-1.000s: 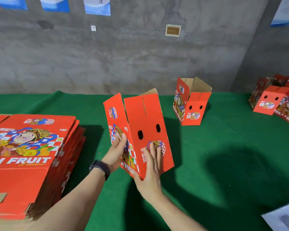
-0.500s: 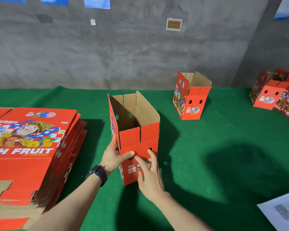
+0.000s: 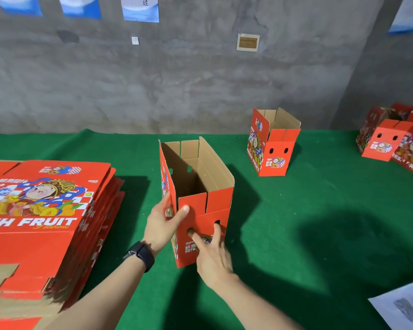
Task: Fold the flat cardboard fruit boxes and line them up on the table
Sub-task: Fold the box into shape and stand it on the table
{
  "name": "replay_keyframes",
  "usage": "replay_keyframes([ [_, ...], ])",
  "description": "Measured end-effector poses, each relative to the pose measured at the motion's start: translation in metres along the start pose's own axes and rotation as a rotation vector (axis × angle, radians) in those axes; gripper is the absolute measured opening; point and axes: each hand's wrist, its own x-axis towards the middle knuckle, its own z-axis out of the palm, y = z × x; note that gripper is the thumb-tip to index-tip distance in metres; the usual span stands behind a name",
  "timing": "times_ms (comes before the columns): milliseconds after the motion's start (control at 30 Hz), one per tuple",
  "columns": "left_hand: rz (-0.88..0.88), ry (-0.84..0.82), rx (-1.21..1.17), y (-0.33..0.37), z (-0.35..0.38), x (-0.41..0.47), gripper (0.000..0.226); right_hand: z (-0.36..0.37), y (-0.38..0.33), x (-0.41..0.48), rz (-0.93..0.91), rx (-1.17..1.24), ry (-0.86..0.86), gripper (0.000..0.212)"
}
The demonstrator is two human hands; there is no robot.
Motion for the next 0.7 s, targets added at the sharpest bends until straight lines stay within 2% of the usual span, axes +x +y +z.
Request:
replay_keyframes([
  [67,-0.003,0.088,-0.028,0.012,0.009,0.004,0.047,-0.003,0.004,0.004,0.008,-0.034,0.007,0.078],
  [300,0.017,0.013,0.05,0.031,0.053,0.032,0.044,-0.026,0.034,0.018,0.04,-0.146,0.158,0.064],
  [367,-0.017,-0.032,0.006,0.028,0.066,0.037,0.048,-0.038,0.047,0.019,0.039,-0.198,0.291,0.055],
  [533,0.042,-0.202,-0.102,0.019,0.103,0.047,0.053,-0.052,0.09,0.029,0.111,-0.237,0.39,0.046],
  [633,-0.022,-0.306,-0.148,0.017,0.131,0.056,0.052,-0.044,0.11,0.033,0.14,-0.212,0.354,0.053],
  [700,-0.085,-0.278,-0.061,0.019,0.147,0.067,0.054,-0.043,0.115,0.042,0.175,-0.198,0.308,0.058],
])
